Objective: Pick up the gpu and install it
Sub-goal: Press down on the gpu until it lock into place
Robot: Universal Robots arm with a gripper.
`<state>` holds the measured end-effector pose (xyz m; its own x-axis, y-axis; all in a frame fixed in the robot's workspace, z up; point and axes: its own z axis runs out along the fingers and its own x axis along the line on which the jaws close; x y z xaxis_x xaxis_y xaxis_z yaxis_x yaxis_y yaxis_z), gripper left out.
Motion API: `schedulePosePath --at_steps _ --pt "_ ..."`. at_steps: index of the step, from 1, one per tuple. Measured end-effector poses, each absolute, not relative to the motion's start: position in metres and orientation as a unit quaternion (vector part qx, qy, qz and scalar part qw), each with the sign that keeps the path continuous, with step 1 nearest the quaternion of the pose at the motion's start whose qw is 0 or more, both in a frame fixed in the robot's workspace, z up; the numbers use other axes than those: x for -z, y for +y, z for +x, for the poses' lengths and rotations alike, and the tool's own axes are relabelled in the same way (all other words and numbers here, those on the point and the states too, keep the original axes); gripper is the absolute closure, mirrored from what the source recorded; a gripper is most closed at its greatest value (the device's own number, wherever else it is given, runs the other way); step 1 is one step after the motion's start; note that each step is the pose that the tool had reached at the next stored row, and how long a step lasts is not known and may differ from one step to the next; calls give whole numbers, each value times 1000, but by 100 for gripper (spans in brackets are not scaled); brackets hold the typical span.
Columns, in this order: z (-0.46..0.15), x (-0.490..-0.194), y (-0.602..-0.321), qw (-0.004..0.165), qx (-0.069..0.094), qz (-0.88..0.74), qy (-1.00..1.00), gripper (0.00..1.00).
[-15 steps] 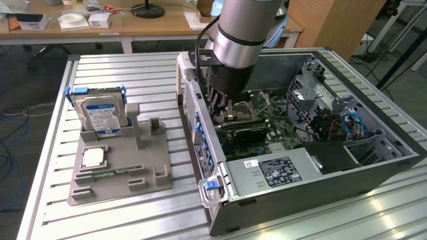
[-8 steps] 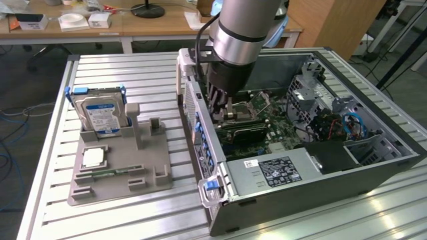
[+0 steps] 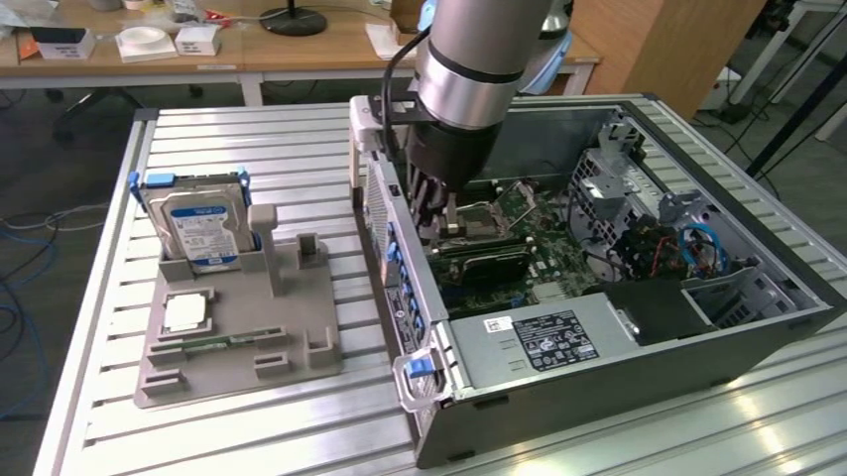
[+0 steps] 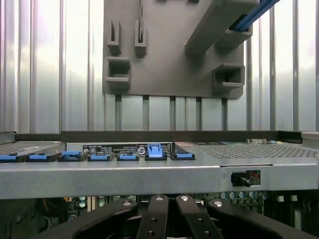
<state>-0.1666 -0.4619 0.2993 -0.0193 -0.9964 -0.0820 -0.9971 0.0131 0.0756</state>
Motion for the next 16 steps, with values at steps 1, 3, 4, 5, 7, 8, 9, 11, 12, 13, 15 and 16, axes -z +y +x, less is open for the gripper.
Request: schedulePosePath --at_steps 1,3,4,5,7,8,9,11,12,13,15,16 --pt "-167 -299 -462 3 -55 -700 712 90" --pt "-167 -296 -462 4 -55 -700 712 90" --pt "-167 -296 -462 4 -54 -700 712 90" --pt "-167 -295 -462 5 -53 -700 712 90" --pt "-167 -295 -462 5 -53 -700 712 90" --pt "-167 -295 -462 5 -53 -700 712 90" --pt "-166 -295 -462 5 -53 -700 712 90" --pt "-160 -292 -461 10 -54 -700 712 90" --pt "-156 -292 -461 10 -55 -700 712 90" --pt "-153 -293 -462 10 -56 -700 711 90" --pt "-145 -293 -462 11 -58 -700 711 90" --pt "-141 -294 -462 11 -58 -701 711 90"
